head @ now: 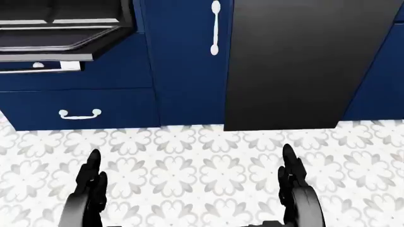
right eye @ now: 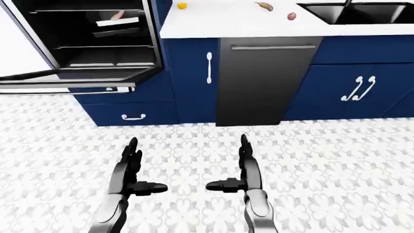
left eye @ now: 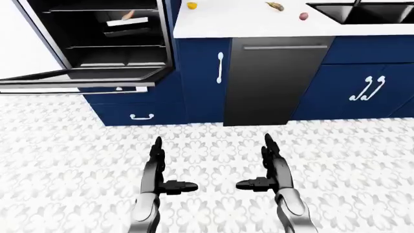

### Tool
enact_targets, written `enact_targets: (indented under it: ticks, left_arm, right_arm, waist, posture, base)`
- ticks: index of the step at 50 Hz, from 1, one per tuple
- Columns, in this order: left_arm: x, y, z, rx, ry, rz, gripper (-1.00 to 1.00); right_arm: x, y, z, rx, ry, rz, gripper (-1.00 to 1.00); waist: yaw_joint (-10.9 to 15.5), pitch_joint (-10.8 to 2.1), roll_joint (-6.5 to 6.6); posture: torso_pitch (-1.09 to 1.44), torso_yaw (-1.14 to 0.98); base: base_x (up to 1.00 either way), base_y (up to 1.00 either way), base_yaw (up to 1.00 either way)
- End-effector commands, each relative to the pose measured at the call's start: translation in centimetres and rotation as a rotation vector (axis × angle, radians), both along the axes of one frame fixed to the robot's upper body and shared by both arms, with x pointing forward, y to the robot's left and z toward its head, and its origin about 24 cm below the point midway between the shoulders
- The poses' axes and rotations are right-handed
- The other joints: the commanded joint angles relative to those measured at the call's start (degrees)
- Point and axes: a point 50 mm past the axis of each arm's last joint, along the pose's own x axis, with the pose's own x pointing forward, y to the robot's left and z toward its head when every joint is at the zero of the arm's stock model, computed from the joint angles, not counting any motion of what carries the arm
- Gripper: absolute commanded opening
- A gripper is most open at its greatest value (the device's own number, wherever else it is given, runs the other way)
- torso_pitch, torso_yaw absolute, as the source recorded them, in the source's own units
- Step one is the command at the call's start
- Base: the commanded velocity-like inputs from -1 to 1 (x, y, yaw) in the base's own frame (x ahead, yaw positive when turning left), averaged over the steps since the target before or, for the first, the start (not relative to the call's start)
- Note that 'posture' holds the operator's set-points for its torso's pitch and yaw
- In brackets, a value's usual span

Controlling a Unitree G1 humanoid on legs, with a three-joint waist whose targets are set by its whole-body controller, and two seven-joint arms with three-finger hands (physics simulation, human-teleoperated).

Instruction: Close the oven door.

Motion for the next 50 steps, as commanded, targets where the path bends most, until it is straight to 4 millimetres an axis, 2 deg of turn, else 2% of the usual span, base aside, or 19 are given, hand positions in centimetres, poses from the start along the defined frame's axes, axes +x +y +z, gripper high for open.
enact_targets:
  ticks: [1,3,4,5,7,12,18,21,24,29,34,35,44,47,50]
  left_arm:
    - [0.5,2.6,0.8,0.035,-0.140,-0.018,1.00]
    - [0.6,2.6,1.2,0.036,-0.150,-0.018,1.00]
    - [0.6,2.5,1.3,0.039,-0.151,-0.024,1.00]
    - [0.6,2.5,1.4,0.035,-0.153,-0.023,1.00]
    - [0.6,2.7,1.2,0.035,-0.153,-0.018,1.00]
    - [0.8,2.3,2.2,0.031,-0.164,-0.022,1.00]
    - [0.4,3.6,-0.1,0.023,-0.143,-0.007,1.00]
    - [-0.1,4.7,-1.8,-0.012,-0.120,0.009,1.00]
    - [-0.5,5.2,-3.0,-0.031,-0.113,0.011,1.00]
    - [-1.8,6.7,-6.2,-0.026,-0.068,0.049,1.00]
    - [-3.1,7.3,-7.8,-0.046,-0.035,0.088,1.00]
    - [-3.7,7.3,-8.4,-0.045,-0.012,0.098,1.00]
    - [-6.2,7.4,-10.0,-0.039,0.067,0.132,1.00]
    - [-6.7,7.3,-10.3,-0.037,0.088,0.142,1.00]
    - [-6.5,7.3,-10.3,-0.035,0.089,0.146,1.00]
  right_arm:
    - [1.4,-2.3,0.2,-0.024,-0.115,0.012,1.00]
    - [1.6,-2.3,0.4,-0.027,-0.119,0.018,1.00]
    - [1.6,-2.3,0.5,-0.027,-0.121,0.020,1.00]
    - [1.5,-2.2,0.6,-0.026,-0.122,0.025,1.00]
    - [1.6,-2.3,0.4,-0.030,-0.119,0.026,1.00]
    - [1.8,-1.9,1.1,-0.020,-0.120,0.033,1.00]
    - [1.8,-2.8,-0.5,-0.025,-0.103,0.015,1.00]
    - [1.7,-3.9,-2.2,-0.028,-0.079,-0.009,1.00]
    - [1.6,-4.5,-3.2,-0.031,-0.057,-0.023,1.00]
    - [1.1,-4.8,-5.1,-0.025,-0.020,-0.037,1.00]
    - [-0.3,-5.5,-7.5,-0.034,0.042,-0.062,1.00]
    - [-1.2,-5.4,-8.2,-0.038,0.068,-0.060,1.00]
    - [-3.8,-5.7,-10.2,-0.087,0.171,-0.068,1.00]
    - [-4.0,-5.7,-10.4,-0.105,0.189,-0.070,1.00]
    - [-3.8,-5.8,-10.3,-0.100,0.190,-0.076,1.00]
  waist:
    - [-0.1,-0.05,-0.45]
    - [0.6,-3.24,0.01]
    - [0.5,-3.09,0.07]
    - [0.5,-1.17,-0.38]
    - [0.6,-3.67,-0.36]
    - [0.5,-4.07,-0.27]
    - [0.4,-4.81,-0.15]
    - [0.3,-5.24,-0.09]
    - [0.3,-5.32,-0.08]
    - [0.3,-4.92,-0.11]
    - [0.1,-4.83,-0.05]
    - [0.1,-4.83,-0.04]
    - [0.0,-4.06,0.00]
    - [-0.1,-3.83,0.01]
    - [-0.1,-3.69,-0.05]
  posture:
    - [0.00,0.00]
    - [0.00,0.00]
    - [0.00,0.00]
    - [0.00,0.00]
    - [0.00,0.00]
    - [0.00,0.00]
    - [0.00,0.00]
    - [0.00,0.00]
    - [0.00,0.00]
    - [0.00,0.00]
    - [0.00,0.00]
    - [0.00,0.00]
    - [0.00,0.00]
    - [0.00,0.00]
    - [0.00,0.00]
  base:
    - [0.00,0.00,0.00]
    - [0.00,0.00,0.00]
    - [0.00,0.00,0.00]
    - [0.00,0.00,0.00]
    - [0.00,0.00,0.00]
    - [0.00,0.00,0.00]
    - [0.00,0.00,0.00]
    - [0.00,0.00,0.00]
    - [0.00,0.00,0.00]
    - [0.00,0.00,0.00]
    - [0.00,0.00,0.00]
    - [0.00,0.00,0.00]
    - [0.00,0.00,0.00]
    - [0.00,0.00,0.00]
    - [0.00,0.00,0.00]
